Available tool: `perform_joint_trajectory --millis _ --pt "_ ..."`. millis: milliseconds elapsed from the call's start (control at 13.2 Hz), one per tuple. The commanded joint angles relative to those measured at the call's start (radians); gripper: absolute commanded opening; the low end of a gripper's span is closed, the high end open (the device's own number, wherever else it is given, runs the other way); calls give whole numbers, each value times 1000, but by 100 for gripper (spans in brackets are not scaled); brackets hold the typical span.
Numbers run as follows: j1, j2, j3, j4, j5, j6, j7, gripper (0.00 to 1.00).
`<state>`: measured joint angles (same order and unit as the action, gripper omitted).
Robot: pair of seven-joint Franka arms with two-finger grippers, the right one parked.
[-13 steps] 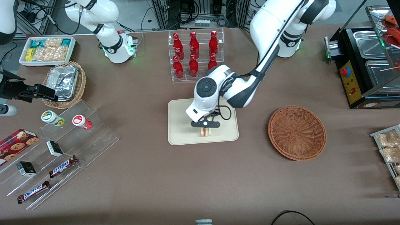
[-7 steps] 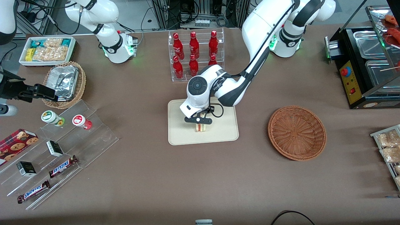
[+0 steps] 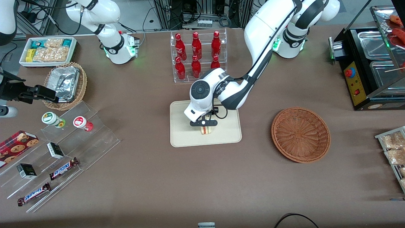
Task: Place sandwich from basket to tray
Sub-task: 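Lower the sandwich onto the tray and open the left gripper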
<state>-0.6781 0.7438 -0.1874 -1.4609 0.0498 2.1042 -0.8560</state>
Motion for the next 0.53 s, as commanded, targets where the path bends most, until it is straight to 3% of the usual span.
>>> perform_joint_trajectory --millis 0,454 --pt "-6 -15 8 17 15 -16 -26 100" --pt "44 -203 17 22 19 -185 -29 100"
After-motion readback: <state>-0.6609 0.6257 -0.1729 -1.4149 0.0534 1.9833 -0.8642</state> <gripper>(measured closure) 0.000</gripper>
